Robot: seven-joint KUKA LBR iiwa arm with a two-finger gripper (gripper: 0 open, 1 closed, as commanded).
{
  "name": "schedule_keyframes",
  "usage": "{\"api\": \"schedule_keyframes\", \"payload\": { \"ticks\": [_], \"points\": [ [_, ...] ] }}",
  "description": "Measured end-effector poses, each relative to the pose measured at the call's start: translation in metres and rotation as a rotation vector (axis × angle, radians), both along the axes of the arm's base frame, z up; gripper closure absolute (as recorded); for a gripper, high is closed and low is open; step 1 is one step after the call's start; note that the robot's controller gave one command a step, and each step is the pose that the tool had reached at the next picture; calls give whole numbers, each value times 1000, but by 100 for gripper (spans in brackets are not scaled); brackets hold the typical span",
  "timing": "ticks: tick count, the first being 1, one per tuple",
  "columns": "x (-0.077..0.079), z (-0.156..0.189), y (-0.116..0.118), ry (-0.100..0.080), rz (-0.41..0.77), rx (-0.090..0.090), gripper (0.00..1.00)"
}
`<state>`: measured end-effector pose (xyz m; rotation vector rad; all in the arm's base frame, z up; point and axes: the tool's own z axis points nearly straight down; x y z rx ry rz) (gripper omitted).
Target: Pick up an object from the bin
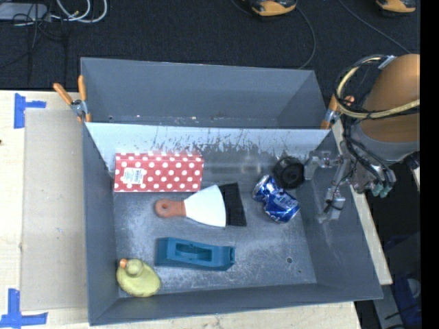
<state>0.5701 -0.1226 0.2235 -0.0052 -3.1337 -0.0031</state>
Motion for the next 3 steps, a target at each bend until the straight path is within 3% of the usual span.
{"api": "schedule_keyframes", "payload": {
  "ticks": [1,2,3],
  "points": [
    [1,5,1,-7,3,-1,0],
    [16,-61,0,-10,-42,-2,0],
    [27,-83,-5,0,-208,-1,0]
  ]
}}
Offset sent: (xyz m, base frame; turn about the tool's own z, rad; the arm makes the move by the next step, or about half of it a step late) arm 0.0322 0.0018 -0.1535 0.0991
